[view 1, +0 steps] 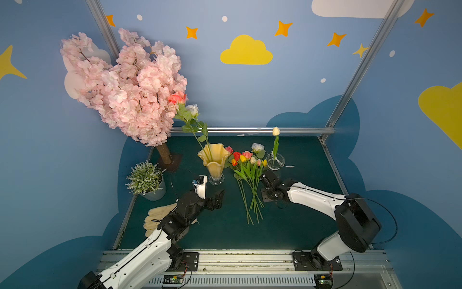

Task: Arrange the flowers in different vases according to their variety
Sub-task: Adjust many flowers at the center of the board.

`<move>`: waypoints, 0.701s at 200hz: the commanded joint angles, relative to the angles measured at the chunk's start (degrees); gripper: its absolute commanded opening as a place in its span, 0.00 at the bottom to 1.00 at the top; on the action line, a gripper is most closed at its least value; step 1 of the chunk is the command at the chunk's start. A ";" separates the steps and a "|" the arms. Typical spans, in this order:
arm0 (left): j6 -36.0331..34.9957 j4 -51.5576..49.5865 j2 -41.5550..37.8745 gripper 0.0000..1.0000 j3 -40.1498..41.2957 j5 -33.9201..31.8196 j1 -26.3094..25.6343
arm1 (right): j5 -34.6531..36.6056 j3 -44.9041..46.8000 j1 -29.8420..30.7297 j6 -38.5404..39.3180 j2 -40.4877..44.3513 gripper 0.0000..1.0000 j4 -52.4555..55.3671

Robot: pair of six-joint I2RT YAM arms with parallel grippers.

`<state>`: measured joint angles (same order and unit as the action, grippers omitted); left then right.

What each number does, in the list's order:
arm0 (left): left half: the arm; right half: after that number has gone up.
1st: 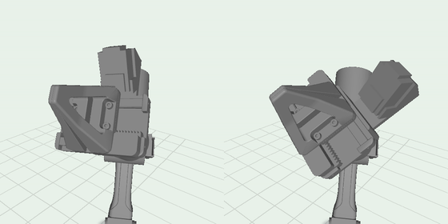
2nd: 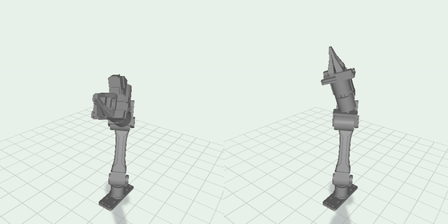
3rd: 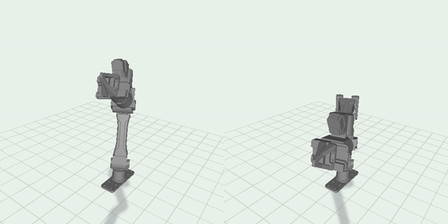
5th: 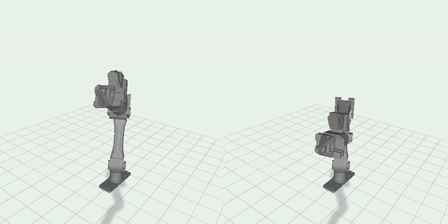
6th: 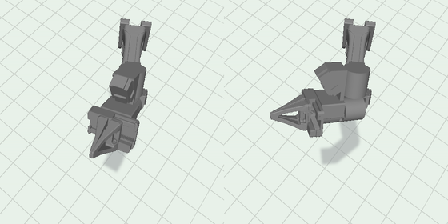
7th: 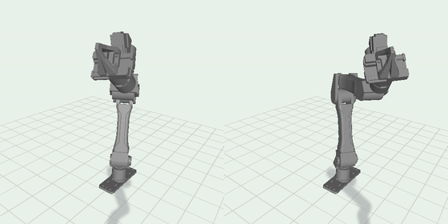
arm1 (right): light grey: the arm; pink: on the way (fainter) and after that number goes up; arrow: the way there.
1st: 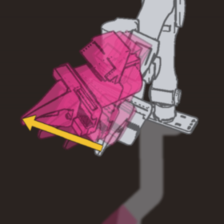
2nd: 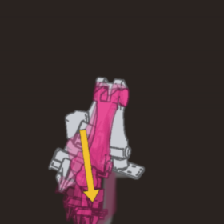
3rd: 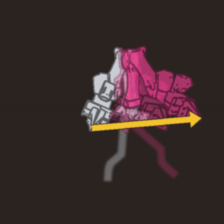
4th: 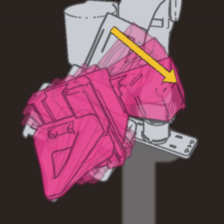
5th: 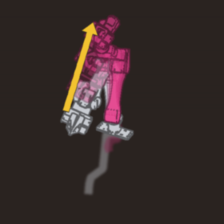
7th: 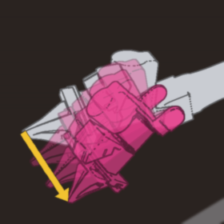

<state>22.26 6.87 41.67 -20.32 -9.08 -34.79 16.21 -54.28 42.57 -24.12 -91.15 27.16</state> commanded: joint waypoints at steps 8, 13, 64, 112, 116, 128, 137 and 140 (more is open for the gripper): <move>-0.81 0.43 -0.32 1.00 0.35 -0.84 -0.10 | 2.43 -3.18 0.49 1.02 -4.02 0.30 2.45; -0.82 0.34 -0.28 1.00 0.36 -0.85 -0.10 | 2.35 -3.69 0.54 1.16 -4.87 0.30 2.35; -0.61 0.95 -0.47 1.00 0.75 -0.42 -0.11 | 1.93 -9.03 1.19 3.06 -12.76 0.31 0.13; -0.79 1.12 0.42 1.00 0.47 -0.41 -0.11 | -1.95 -14.74 1.85 5.74 -18.88 0.32 -1.09; -0.74 1.12 0.35 1.00 0.51 -0.48 -0.11 | -2.22 -15.12 1.99 6.02 -19.22 0.32 -1.03; -0.81 1.12 0.39 1.00 0.46 -0.50 -0.11 | -3.22 -16.17 2.64 6.69 -20.14 0.32 -1.36; -0.81 1.13 0.26 1.00 0.52 -0.50 -0.11 | -3.79 -16.98 3.10 7.13 -20.88 0.32 -1.27; -0.87 1.20 0.23 1.00 0.61 -0.43 -0.11 | -3.98 -17.28 3.31 7.32 -21.12 0.32 -1.24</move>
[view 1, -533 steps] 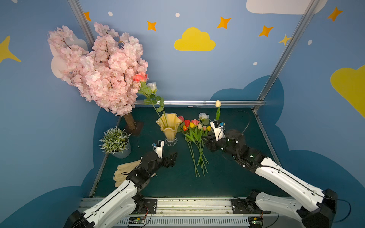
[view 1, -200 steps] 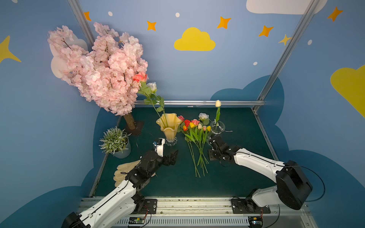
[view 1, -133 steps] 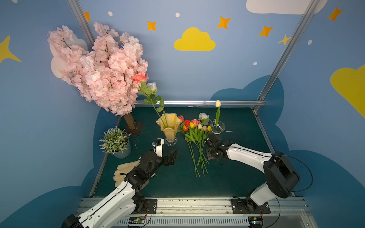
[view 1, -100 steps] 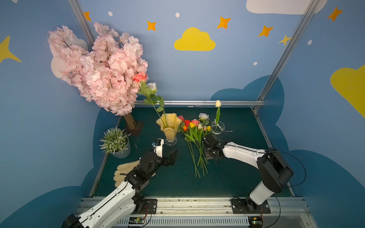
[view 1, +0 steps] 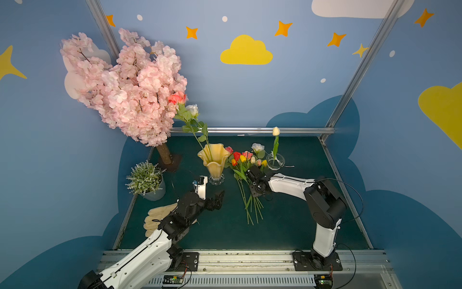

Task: Arrange the flowers in different vases according to their variety
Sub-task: Adjust many flowers at the center of the board.

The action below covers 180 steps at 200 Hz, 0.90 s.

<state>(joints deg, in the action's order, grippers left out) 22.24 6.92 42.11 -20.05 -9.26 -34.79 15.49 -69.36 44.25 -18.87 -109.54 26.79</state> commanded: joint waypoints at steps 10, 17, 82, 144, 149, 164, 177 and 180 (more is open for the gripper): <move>-0.78 1.17 -0.18 1.00 0.28 -0.24 -0.06 | -3.70 -2.99 2.37 2.61 -3.36 0.32 -0.70; -0.73 1.18 -0.14 1.00 0.36 -0.24 -0.08 | -3.87 -3.45 2.87 2.93 -3.64 0.32 -0.64; -0.78 1.08 -0.57 1.00 0.36 -0.06 -0.11 | -1.65 -3.85 6.16 1.65 -0.80 0.31 1.60; -0.62 1.16 -0.65 1.00 0.50 -0.06 -0.11 | 0.62 -0.15 5.16 -3.02 9.03 0.34 3.84; -0.61 1.31 -0.56 1.00 0.54 -0.06 -0.11 | 0.46 -0.36 4.83 -3.45 9.36 0.35 4.01; -0.62 1.35 -0.12 1.00 0.54 -0.47 -0.06 | -0.09 -1.49 4.08 -4.57 9.54 0.37 4.48; -0.67 0.96 -0.07 1.00 0.17 -0.84 -0.06 | 0.07 -2.71 3.47 -5.56 8.88 0.39 4.68; -0.68 0.87 -0.09 1.00 0.17 -0.85 -0.06 | -0.01 -3.03 3.40 -5.82 8.60 0.39 4.68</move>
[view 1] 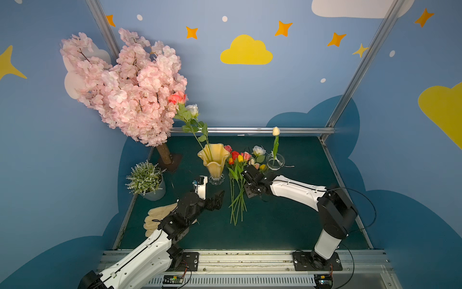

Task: Arrange the flowers in different vases according to their variety
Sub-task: Adjust many flowers at the center of the board, then pick up the flower at the center of the board.

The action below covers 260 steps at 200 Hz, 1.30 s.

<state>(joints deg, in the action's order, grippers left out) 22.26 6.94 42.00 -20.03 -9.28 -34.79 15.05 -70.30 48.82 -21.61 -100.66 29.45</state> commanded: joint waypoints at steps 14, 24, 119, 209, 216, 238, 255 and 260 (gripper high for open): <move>-0.73 0.71 -0.40 1.00 0.25 -1.00 -0.11 | 0.34 -3.78 -1.91 -3.93 -1.92 0.40 2.32; -0.76 0.62 -0.75 1.00 0.27 -1.17 -0.11 | 0.12 -5.15 -2.32 -4.30 -3.15 0.41 2.36; -0.27 1.45 -0.34 1.00 0.33 -0.92 -0.10 | -2.46 -14.39 -5.07 -13.63 -12.85 0.32 4.21; 0.06 2.11 0.56 1.00 0.17 -0.21 -0.06 | -5.09 -14.35 -4.54 -18.91 -17.07 0.30 3.79; 0.12 2.11 0.60 1.00 0.21 -0.21 -0.10 | -4.87 -13.73 -4.39 -18.99 -16.86 0.30 4.11; 0.03 2.11 0.67 1.00 0.17 -0.21 -0.04 | -3.18 -11.20 -3.74 -18.24 -14.93 0.31 4.84; -0.02 2.19 0.72 1.00 0.17 -0.03 -0.05 | -1.90 -9.07 -3.56 -17.15 -12.97 0.31 5.98; -0.02 2.18 0.72 1.00 0.15 0.01 -0.03 | -1.67 -8.23 -3.58 -16.72 -12.39 0.31 6.05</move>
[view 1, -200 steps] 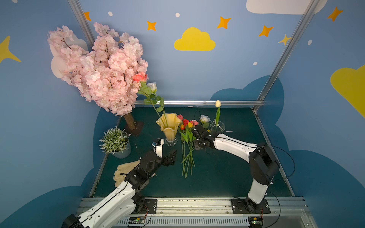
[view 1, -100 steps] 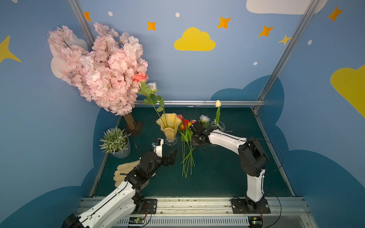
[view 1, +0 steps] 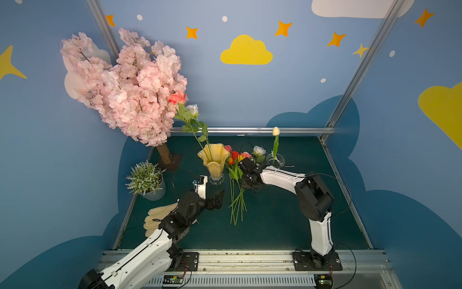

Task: Arrange the flowers in different vases according to their variety
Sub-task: Pick up the flower at the center of the board.

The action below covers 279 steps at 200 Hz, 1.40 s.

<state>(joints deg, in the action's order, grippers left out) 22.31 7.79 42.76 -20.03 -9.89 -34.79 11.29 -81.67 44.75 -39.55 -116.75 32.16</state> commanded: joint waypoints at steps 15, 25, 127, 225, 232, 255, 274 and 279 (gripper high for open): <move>-0.16 1.34 -0.05 1.00 0.16 0.62 -0.10 | 2.11 5.56 0.19 2.38 5.81 0.31 3.85; -0.13 1.35 -0.05 1.00 0.17 0.57 -0.11 | 2.41 7.02 -0.06 3.00 7.25 0.30 4.55; -0.02 1.31 0.53 1.00 0.04 0.14 -0.10 | -1.21 13.46 -2.66 7.13 23.91 0.39 1.72; 0.65 1.44 0.96 1.00 -0.11 0.40 0.02 | -3.56 5.73 -3.36 4.57 6.36 0.36 3.97; 0.72 1.43 0.93 1.00 -0.18 0.46 -0.02 | -3.67 5.07 -3.34 4.50 5.43 0.36 4.30; 0.71 1.57 1.07 1.00 -0.10 0.57 -0.02 | -4.24 3.75 -3.20 4.31 2.91 0.34 4.47; 0.64 1.61 1.08 1.00 -0.18 0.58 0.01 | -4.74 3.11 -3.26 4.35 1.71 0.29 4.36; 0.62 1.61 1.09 1.00 -0.15 0.62 -0.06 | -4.93 3.01 -3.26 4.31 1.56 0.29 4.40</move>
<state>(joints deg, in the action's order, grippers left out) 22.74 8.10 43.86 -20.03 -9.85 -34.79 7.22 -77.10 41.34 -34.59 -113.45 35.14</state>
